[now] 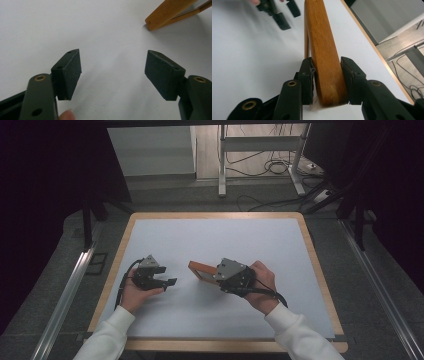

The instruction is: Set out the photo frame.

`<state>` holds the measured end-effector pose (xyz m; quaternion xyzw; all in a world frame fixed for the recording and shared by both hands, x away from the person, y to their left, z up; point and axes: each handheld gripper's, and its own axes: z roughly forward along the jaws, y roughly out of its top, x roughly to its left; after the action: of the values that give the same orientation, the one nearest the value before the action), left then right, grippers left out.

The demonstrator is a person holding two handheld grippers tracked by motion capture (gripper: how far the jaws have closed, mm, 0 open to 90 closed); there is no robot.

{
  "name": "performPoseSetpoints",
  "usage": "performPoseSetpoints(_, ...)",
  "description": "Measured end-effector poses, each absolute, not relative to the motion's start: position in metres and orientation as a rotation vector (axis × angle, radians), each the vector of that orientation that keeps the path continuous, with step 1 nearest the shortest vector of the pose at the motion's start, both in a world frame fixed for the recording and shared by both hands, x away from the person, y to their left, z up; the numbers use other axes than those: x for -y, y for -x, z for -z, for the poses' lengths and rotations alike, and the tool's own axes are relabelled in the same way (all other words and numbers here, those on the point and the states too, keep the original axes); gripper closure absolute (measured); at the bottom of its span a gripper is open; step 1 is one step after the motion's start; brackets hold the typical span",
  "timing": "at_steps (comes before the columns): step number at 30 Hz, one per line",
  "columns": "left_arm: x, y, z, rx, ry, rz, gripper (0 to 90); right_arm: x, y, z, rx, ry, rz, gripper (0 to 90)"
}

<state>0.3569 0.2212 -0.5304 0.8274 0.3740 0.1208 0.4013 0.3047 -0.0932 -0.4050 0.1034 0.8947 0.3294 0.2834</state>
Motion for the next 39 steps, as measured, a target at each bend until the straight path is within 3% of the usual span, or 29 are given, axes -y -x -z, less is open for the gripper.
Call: performPoseSetpoints(39,-0.219,-0.355,0.529,-0.940,-2.089,-0.316,27.6,0.109,-0.358,0.412,-2.333,-0.511,-0.944,52.8)
